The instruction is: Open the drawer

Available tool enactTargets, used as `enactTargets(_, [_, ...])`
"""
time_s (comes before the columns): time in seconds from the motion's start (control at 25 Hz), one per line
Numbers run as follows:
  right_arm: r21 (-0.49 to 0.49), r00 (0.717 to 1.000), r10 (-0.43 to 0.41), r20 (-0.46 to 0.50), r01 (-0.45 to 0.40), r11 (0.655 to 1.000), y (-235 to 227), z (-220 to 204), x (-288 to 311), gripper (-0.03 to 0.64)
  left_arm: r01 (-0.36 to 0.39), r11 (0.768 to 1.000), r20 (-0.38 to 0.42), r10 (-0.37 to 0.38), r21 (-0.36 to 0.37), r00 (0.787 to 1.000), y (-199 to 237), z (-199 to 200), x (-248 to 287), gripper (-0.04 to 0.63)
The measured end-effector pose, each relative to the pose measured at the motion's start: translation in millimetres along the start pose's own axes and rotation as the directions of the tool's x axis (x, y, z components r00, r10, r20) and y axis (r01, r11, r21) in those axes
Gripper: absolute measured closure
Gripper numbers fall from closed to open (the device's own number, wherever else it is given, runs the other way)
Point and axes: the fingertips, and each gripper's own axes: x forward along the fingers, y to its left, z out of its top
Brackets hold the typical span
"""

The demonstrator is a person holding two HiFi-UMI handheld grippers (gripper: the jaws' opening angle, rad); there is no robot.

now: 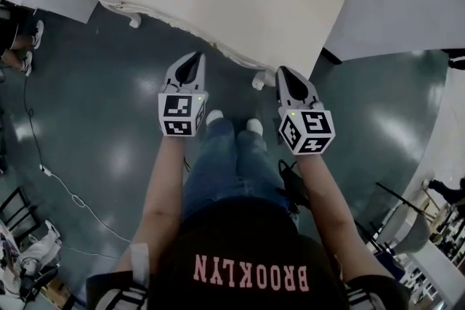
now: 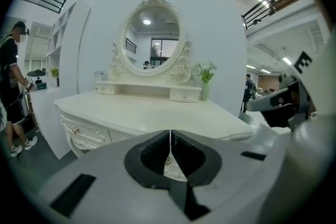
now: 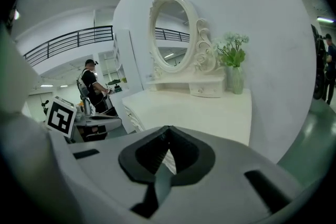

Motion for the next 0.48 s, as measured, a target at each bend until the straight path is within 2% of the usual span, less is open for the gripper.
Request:
enactTargets(0.24, [-0.007, 0.993, -0.100, -0.062, 0.100, 0.995, -2.3, -41.1, 16.3, 0.620, 0.120, 0.993, -0.073, -0.120, -0.007, 0.990, 4.8, -33.0, 29.6, 0.586])
enactTargets(0.44, [0.050, 0.977, -0.198, -0.085, 0.202, 0.978, -16.2, -66.1, 24.8, 0.620, 0.173, 0.985, -0.136, -0.170, 0.014, 0.976, 7.1, -56.5, 53.4, 0.582])
enactTargets(0.48, [0.065, 0.972, -0.214, -0.091, 0.221, 0.973, -17.7, -71.6, 24.8, 0.620, 0.190, 0.982, -0.158, -0.185, 0.014, 0.970, 5.6, -63.6, 57.5, 0.554])
